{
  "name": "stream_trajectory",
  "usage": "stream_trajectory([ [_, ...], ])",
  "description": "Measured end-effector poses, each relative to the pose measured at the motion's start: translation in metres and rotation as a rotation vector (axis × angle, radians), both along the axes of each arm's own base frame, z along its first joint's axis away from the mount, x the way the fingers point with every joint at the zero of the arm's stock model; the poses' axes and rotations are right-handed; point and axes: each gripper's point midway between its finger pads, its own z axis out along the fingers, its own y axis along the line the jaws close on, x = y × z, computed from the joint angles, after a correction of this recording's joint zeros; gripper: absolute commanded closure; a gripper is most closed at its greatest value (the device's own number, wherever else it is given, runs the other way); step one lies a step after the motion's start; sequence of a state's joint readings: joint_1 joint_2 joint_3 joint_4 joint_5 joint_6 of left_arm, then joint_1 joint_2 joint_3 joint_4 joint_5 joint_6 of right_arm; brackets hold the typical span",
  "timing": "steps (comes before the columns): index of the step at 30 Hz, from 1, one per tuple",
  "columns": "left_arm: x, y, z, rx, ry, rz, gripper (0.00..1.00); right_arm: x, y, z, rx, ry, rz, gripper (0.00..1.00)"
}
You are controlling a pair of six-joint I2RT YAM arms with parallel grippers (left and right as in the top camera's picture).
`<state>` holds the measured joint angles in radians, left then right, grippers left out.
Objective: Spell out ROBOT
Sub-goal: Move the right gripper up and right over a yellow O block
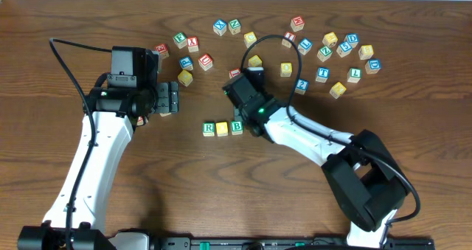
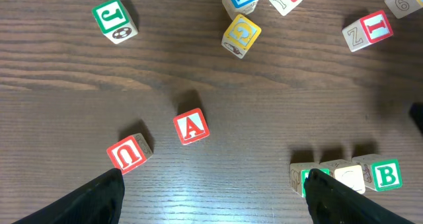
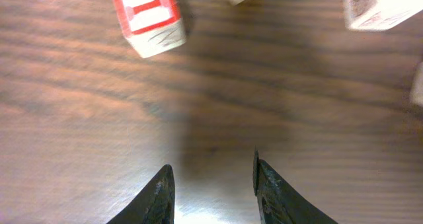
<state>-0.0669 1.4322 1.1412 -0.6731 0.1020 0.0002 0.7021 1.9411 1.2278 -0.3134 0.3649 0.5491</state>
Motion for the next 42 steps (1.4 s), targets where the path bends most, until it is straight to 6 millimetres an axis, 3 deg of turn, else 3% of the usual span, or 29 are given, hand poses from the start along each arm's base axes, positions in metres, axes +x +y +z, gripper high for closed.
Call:
stream_trajectory([
  [6, 0.000, 0.000, 0.000, 0.000, 0.000, 0.000, 0.14, 0.017, -0.014, 0.020, -0.053, -0.025, -0.020, 0.62],
  [15, 0.000, 0.000, 0.000, 0.000, 0.000, 0.000, 0.14, 0.046, -0.016, 0.090, -0.116, -0.112, -0.050, 0.60],
  [19, 0.000, 0.000, 0.000, 0.000, 0.000, 0.000, 0.14, 0.061, -0.025, 0.112, -0.118, -0.168, -0.100, 0.60],
  [33, 0.000, 0.000, 0.000, 0.000, 0.002, 0.000, 0.14, 0.084, -0.106, 0.110, -0.151, -0.149, -0.312, 0.62],
  [42, 0.000, 0.000, 0.000, 0.000, 0.001, 0.000, 0.14, 0.085, -0.116, 0.103, -0.127, -0.113, -0.317, 0.64],
])
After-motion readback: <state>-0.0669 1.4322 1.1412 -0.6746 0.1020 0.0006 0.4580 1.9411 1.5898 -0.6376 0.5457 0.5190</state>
